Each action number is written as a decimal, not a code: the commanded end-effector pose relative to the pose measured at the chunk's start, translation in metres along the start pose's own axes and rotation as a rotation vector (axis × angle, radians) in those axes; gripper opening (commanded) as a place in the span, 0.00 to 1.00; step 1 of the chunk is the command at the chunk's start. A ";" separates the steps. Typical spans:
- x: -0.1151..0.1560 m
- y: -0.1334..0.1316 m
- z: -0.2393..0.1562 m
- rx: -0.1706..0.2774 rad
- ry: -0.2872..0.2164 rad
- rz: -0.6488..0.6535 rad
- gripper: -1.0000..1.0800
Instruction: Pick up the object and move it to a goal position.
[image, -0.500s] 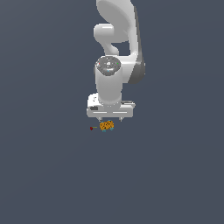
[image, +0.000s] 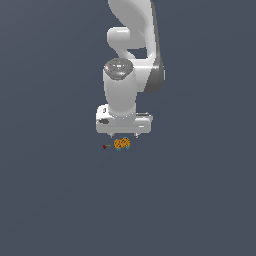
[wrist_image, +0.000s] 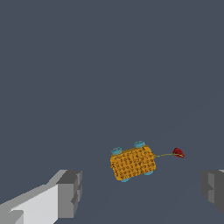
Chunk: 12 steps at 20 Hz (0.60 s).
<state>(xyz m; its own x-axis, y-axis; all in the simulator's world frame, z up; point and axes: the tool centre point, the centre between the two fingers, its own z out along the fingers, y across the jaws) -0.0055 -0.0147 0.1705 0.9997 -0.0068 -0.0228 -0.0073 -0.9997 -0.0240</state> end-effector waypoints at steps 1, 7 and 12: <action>0.001 0.001 -0.002 0.003 0.003 -0.001 0.96; 0.000 0.001 0.002 0.004 0.001 0.028 0.96; -0.002 0.002 0.009 0.007 0.000 0.096 0.96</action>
<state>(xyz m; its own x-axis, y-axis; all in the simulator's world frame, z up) -0.0071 -0.0160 0.1642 0.9965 -0.0800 -0.0239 -0.0806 -0.9963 -0.0286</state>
